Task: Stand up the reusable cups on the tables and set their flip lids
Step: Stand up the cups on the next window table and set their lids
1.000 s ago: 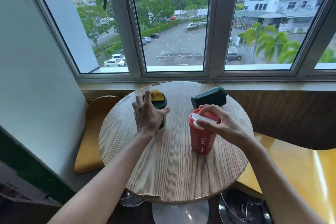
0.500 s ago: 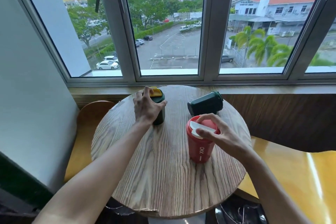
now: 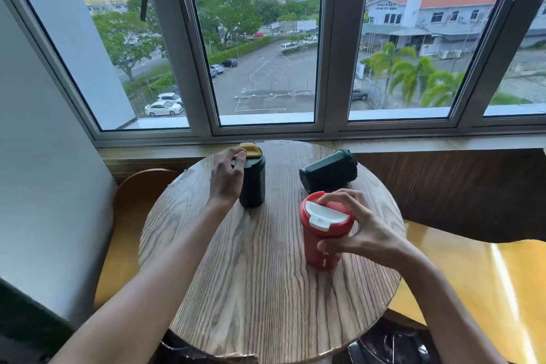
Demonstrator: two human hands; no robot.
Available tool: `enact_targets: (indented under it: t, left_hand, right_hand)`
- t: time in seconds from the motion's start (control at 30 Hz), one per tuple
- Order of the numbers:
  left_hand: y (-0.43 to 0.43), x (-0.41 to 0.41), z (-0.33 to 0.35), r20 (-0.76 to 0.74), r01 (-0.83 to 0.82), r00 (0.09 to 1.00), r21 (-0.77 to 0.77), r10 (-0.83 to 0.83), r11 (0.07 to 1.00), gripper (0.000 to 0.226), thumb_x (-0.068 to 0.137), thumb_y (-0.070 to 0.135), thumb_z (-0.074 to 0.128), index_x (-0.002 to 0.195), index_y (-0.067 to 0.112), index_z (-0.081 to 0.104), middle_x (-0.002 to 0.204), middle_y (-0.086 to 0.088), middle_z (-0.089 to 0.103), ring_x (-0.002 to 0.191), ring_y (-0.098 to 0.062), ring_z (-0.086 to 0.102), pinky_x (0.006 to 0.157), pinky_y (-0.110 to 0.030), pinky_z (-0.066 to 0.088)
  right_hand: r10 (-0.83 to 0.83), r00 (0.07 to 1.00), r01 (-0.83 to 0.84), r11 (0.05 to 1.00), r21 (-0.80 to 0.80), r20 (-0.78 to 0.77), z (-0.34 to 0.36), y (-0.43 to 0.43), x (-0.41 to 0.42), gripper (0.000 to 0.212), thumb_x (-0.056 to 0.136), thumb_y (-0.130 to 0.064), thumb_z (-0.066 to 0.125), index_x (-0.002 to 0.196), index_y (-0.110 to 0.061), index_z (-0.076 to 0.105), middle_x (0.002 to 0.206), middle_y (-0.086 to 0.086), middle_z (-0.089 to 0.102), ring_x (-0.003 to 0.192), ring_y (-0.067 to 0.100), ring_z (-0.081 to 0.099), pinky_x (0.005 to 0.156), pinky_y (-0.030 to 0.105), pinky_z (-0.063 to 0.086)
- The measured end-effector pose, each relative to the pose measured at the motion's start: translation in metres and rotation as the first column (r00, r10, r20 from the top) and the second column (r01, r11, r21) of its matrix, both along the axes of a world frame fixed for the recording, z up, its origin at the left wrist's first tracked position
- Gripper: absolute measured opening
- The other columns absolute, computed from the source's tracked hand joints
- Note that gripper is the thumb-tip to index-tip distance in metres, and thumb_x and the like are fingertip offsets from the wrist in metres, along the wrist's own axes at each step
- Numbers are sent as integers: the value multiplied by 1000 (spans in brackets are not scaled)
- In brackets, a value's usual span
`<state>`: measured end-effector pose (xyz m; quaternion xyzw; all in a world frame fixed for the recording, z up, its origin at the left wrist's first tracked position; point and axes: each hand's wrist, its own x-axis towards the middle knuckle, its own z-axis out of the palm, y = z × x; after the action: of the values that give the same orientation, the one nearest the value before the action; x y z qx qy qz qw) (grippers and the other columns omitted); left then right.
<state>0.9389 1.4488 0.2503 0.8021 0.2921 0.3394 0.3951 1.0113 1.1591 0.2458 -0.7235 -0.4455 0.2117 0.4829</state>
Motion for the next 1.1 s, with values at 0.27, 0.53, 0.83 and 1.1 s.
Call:
enact_targets:
  t: [0.27,0.53,0.83,1.1]
  left_hand:
    - [27,-6,15,-52,111,991,-180,-122,977,17,77,28,70,94,32,72,113,-4,67,106,-27,62,89,-44,55]
    - [30,-5,24,-92,77,991,-197,-96,977,18,84,20,72,102,21,71,116,-2,62,103,-20,58,76,-44,58]
    - [34,-9,26,-82,97,990,-199,-115,975,15,85,18,70,101,20,72,120,-5,64,107,-25,61,77,-46,61]
    - [35,-9,24,-53,93,993,-224,-108,970,14,84,17,73,97,19,75,113,-1,66,97,-19,66,76,-50,61]
  right_hand:
    - [-55,989,44,996,81,136,0,13,-3,64,60,-25,91,112,-32,56,126,-7,50,112,-9,47,85,2,39]
    - [92,989,-98,994,47,115,8,85,1,63,58,-28,89,110,-33,55,125,-11,55,114,13,53,96,39,47]
    - [200,977,-200,980,-11,78,7,129,15,58,63,-31,86,111,-33,53,130,-3,49,122,17,50,98,41,48]
    - [213,966,-211,977,-30,146,5,138,19,52,65,-25,86,105,-33,54,126,-8,39,120,15,46,101,36,46]
